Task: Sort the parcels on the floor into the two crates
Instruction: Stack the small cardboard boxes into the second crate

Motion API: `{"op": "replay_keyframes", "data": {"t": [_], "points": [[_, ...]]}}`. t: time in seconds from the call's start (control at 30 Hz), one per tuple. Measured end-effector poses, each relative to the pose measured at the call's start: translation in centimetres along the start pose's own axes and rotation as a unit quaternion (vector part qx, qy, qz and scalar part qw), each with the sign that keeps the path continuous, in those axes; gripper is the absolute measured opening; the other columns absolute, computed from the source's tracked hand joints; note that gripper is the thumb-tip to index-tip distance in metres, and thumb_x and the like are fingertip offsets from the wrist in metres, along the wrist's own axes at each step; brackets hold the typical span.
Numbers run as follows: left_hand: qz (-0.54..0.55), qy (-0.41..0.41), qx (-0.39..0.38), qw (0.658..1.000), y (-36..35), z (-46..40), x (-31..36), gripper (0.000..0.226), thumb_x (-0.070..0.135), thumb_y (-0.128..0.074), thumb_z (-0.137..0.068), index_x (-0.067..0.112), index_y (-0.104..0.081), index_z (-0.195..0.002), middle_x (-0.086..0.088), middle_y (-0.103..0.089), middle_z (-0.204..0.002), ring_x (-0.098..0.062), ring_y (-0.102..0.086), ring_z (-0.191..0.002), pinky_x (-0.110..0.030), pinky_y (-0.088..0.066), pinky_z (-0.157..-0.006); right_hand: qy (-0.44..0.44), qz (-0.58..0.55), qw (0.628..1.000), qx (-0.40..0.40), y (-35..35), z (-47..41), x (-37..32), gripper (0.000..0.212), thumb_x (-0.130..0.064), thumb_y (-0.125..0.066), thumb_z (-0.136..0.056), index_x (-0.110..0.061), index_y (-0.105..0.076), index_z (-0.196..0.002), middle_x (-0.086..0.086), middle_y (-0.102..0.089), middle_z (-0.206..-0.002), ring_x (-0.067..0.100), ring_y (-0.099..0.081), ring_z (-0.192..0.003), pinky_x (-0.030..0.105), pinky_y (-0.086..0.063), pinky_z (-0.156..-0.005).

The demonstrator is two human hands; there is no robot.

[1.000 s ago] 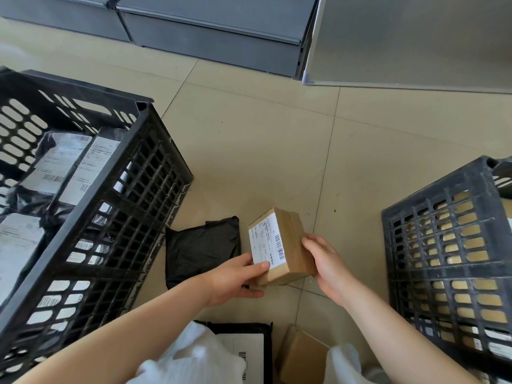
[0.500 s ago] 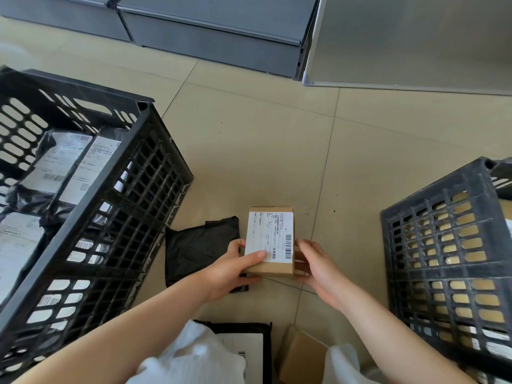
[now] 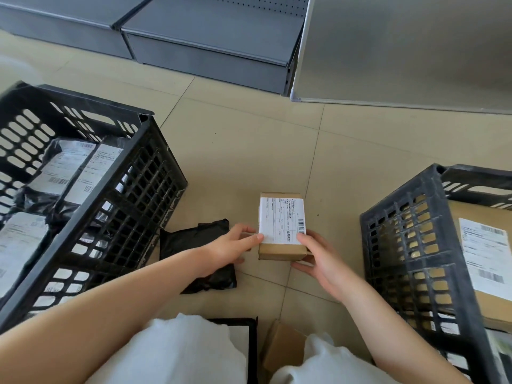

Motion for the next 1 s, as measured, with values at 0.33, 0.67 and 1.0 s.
{"op": "replay_keyframes", "data": {"t": [0.33,0.67,1.0], "points": [[-0.195,-0.133,-0.029,0.971,-3.9,2.8,10.3,0.09,0.065,-0.068,-0.072,0.032,-0.033,-0.147,0.015,-0.046,-0.145,-0.006,-0.055,-0.121,-0.04,-0.048,-0.104,0.102,-0.023,0.987,0.12,2.8,5.9,-5.8,0.028,-0.034,-0.047,-0.102,-0.026,-0.056,-0.128,0.0,-0.063,-0.122,0.018,-0.06,-0.113,0.043,-0.054,-0.099],[-0.223,-0.218,-0.092,0.946,-13.5,5.9,18.2,0.069,0.05,-0.06,-0.092,0.03,-0.027,-0.15,0.009,-0.044,-0.145,-0.01,-0.051,-0.125,-0.039,-0.047,-0.106,0.194,-0.068,0.96,0.191,11.5,14.9,-9.6,0.017,-0.038,-0.054,-0.1,-0.035,-0.062,-0.115,-0.006,-0.069,-0.12,0.01,-0.063,-0.112,0.033,-0.054,-0.094],[-0.471,-0.331,-0.161,0.802,-22.5,4.8,17.2,0.067,0.038,-0.056,-0.098,0.037,-0.021,-0.154,0.009,-0.005,-0.163,-0.019,-0.028,-0.139,-0.028,-0.023,-0.112,0.139,-0.064,0.943,0.295,25.2,20.6,-4.9,0.017,-0.036,-0.052,-0.099,-0.037,-0.061,-0.113,-0.007,-0.07,-0.12,0.017,-0.063,-0.117,0.039,-0.05,-0.098]]}}
Point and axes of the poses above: each hand's wrist, its own z-axis away from the middle knuckle, its own y-axis out of the back of the hand, x = y × z, the point moved 1 cm from there along -z, towards the middle knuckle
